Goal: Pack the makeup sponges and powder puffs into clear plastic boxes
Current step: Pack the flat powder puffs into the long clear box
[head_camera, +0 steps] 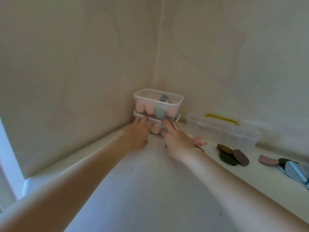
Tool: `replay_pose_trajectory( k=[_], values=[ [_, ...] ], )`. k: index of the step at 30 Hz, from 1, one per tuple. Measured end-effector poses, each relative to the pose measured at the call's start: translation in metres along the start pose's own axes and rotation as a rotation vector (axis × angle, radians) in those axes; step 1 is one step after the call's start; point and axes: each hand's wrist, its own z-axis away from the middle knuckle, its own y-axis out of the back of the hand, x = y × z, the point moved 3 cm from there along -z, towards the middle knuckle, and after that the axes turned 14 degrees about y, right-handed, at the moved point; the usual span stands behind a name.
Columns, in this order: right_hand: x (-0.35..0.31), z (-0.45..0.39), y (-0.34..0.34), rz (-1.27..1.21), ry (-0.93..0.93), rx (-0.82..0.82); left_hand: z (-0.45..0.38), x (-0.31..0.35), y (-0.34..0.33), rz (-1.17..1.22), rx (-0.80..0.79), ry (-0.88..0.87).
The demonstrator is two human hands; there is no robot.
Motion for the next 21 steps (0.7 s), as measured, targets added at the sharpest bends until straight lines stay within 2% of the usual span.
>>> replay_pose_trajectory(
  k=[2, 8, 17, 19, 20, 21],
  values=[
    [0.015, -0.008, -0.008, -0.069, -0.059, -0.026, -0.012, 0.004, -0.011, -0.020, -0.093, 0.085],
    [0.038, -0.026, -0.014, 0.047, -0.084, -0.146, -0.041, 0.019, -0.029, 0.018, -0.145, 0.095],
    [0.054, -0.043, -0.018, 0.027, -0.047, -0.174, -0.065, 0.030, -0.036, -0.002, -0.234, 0.200],
    [0.054, -0.041, -0.012, -0.029, -0.033, -0.171, -0.061, 0.034, -0.027, 0.024, -0.182, 0.245],
    [0.054, -0.038, -0.008, -0.060, -0.036, -0.150, -0.057, 0.039, -0.022, 0.055, -0.107, 0.247],
    [0.056, -0.032, -0.003, -0.066, -0.047, -0.102, -0.055, 0.048, -0.015, 0.088, 0.033, 0.203]
  ],
)
